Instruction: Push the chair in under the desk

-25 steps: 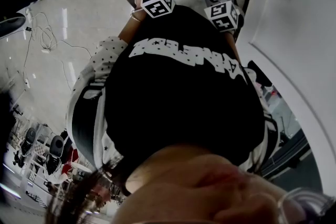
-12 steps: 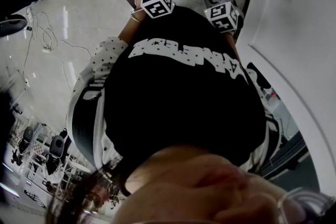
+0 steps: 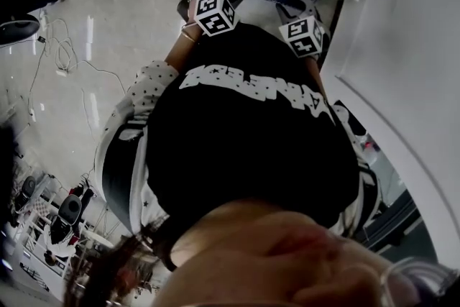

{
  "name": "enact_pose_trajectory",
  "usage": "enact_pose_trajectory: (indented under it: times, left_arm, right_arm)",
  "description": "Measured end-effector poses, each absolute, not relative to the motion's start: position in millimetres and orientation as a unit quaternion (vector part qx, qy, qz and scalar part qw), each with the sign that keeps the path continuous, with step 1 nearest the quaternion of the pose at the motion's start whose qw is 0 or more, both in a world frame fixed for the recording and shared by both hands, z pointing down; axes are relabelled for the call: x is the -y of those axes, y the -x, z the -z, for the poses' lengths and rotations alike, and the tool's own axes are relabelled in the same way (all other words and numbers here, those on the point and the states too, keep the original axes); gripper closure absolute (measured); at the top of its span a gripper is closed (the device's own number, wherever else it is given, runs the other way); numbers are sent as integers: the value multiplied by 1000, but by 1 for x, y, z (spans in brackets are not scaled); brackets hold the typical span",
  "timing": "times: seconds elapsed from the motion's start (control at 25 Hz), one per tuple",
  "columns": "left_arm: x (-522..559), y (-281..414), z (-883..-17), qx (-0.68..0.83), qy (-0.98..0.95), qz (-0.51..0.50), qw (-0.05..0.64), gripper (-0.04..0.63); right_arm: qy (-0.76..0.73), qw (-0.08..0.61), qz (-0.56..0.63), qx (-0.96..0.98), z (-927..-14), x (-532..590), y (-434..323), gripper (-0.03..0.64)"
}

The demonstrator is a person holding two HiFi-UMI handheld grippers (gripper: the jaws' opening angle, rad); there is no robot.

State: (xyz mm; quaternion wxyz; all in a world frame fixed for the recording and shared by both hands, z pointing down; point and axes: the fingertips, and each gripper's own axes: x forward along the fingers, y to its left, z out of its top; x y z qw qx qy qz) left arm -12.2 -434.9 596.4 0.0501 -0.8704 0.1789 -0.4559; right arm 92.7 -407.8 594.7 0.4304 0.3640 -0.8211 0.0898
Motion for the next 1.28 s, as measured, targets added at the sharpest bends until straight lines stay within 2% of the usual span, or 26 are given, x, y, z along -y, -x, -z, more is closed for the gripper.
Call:
enact_pose_trajectory:
  times: [0.16,0.64,0.84,0.88,0.96,1.08,1.28]
  left_arm:
    - [437,13,-597,-199,869,450,49,389]
    - [432,18,-571,-260,888,380,-12,362]
    - [447,19,-506,-314,921,227,-44,364]
    - [452,20,-491,-322,924,200,-43,375]
    - [454,20,-468,-329,929,169,-31,435]
    - [452,14,-447,-329,932,151,-1,552]
    - [447,5,-434,-312,938,147,17,560]
  right_arm:
    - [-360,412,-91,832,-593,410,-90,422]
    - [-384,315,-110,861,-557,401,-90,419]
    - [-414,216,-134,874,-522,411,-87,423]
    - [-422,185,-141,876,-513,415,-89,439]
    - [-435,123,-153,879,-492,421,-95,535]
    - [-445,64,-159,879,-470,427,-103,567]
    - [-450,37,-152,879,-451,432,-104,578]
